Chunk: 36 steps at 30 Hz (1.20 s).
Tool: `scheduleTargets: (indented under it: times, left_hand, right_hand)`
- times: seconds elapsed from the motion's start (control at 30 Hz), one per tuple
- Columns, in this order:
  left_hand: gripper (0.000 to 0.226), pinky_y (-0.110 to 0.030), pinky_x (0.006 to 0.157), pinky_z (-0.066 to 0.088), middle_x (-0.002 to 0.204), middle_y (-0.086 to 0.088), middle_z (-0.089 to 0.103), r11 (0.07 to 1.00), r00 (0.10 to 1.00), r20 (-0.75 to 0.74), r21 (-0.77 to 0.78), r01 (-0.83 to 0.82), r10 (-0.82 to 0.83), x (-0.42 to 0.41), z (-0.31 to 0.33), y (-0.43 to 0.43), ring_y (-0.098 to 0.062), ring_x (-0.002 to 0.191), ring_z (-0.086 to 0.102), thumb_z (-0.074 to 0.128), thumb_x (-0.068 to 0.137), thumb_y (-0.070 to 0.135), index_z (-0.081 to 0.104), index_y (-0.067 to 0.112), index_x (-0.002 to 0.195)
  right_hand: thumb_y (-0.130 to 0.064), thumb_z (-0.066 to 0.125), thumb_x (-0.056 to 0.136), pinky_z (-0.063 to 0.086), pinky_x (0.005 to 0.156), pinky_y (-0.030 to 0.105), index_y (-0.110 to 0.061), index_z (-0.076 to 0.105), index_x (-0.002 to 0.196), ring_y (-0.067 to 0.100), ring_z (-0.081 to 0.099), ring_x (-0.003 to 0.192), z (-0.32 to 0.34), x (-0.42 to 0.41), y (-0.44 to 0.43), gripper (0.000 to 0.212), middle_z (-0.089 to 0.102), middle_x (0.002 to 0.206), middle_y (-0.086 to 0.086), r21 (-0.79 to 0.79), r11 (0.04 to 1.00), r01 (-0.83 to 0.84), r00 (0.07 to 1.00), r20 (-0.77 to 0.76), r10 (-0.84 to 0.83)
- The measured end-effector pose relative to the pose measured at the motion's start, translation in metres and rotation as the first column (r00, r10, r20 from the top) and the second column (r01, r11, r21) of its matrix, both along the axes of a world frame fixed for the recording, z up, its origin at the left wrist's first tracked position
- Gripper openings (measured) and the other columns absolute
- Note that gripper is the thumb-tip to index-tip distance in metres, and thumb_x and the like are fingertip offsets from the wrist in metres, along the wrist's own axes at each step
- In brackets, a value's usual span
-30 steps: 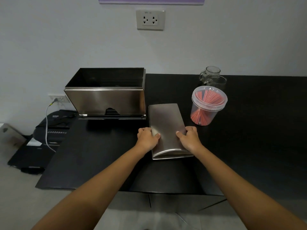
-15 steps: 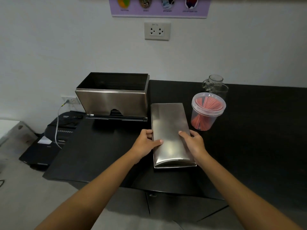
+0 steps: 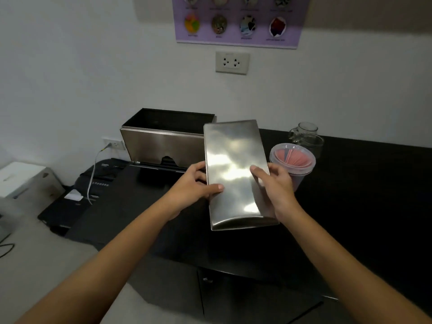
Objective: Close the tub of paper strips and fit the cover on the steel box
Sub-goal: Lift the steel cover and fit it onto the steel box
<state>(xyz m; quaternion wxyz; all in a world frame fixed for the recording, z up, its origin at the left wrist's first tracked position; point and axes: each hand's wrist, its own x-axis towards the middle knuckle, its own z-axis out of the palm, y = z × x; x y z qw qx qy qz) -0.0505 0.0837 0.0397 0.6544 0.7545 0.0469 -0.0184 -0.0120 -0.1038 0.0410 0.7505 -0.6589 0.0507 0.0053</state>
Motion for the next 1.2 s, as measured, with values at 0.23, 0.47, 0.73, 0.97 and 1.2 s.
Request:
scheduleTargets:
  times: [0.23, 0.47, 0.73, 0.97, 1.2]
  left_hand:
    - [0.031, -0.020, 0.052, 0.053, 0.081, -0.006, 0.064, 0.967, 0.997, 0.020, -0.244, -0.070, 0.077, 0.016, 0.046, 0.034, -0.007, 0.052, 0.064, 0.061, 0.086, 0.012, 0.048, 0.009, 0.114]
    - [0.024, -0.024, 0.051, 0.056, 0.086, -0.008, 0.063, 0.946, 0.999, 0.000, -0.320, -0.046, 0.048, 0.063, 0.063, 0.091, -0.014, 0.056, 0.068, 0.057, 0.088, 0.016, 0.051, 0.009, 0.110]
    - [0.009, -0.020, 0.049, 0.056, 0.063, 0.005, 0.071, 0.864, 0.998, -0.062, -0.501, -0.048, 0.020, 0.111, 0.075, 0.176, -0.006, 0.053, 0.067, 0.052, 0.090, 0.016, 0.059, 0.015, 0.086]
    - [0.009, -0.018, 0.046, 0.053, 0.057, 0.001, 0.069, 0.888, 0.992, -0.125, -0.459, -0.029, -0.032, 0.136, 0.092, 0.243, -0.008, 0.050, 0.065, 0.054, 0.086, 0.011, 0.060, 0.007, 0.080]
    - [0.020, -0.018, 0.049, 0.053, 0.066, 0.002, 0.074, 0.951, 0.946, -0.183, -0.208, 0.228, -0.267, 0.153, 0.092, 0.263, -0.008, 0.056, 0.068, 0.072, 0.059, 0.038, 0.078, 0.019, 0.063]
  right_hand:
    - [-0.022, 0.072, 0.072, 0.054, 0.061, 0.026, -0.014, 0.066, 0.098, 0.020, 0.069, 0.080, 0.039, 0.031, 0.018, 0.027, 0.072, 0.090, 0.007, 0.040, 0.979, -0.199, 0.979, -0.030, 0.200]
    - [-0.023, 0.077, 0.068, 0.055, 0.061, 0.025, -0.015, 0.072, 0.086, 0.016, 0.071, 0.074, 0.058, 0.073, 0.060, 0.020, 0.075, 0.077, 0.000, -0.016, 0.967, -0.253, 0.967, -0.024, 0.253]
    - [-0.024, 0.080, 0.059, 0.055, 0.059, 0.028, -0.015, 0.074, 0.088, 0.023, 0.071, 0.074, 0.073, 0.094, 0.119, 0.031, 0.075, 0.084, 0.008, -0.113, 0.891, -0.440, 0.898, -0.094, 0.431]
    - [-0.030, 0.079, 0.053, 0.055, 0.066, 0.023, -0.012, 0.069, 0.102, 0.021, 0.068, 0.093, 0.091, 0.114, 0.164, 0.053, 0.072, 0.101, 0.009, -0.196, 0.856, -0.478, 0.878, -0.139, 0.458]
    - [-0.033, 0.077, 0.056, 0.052, 0.069, 0.015, -0.019, 0.072, 0.098, 0.013, 0.067, 0.094, 0.106, 0.121, 0.177, 0.045, 0.073, 0.100, 0.002, -0.331, 0.755, -0.566, 0.823, -0.168, 0.543]
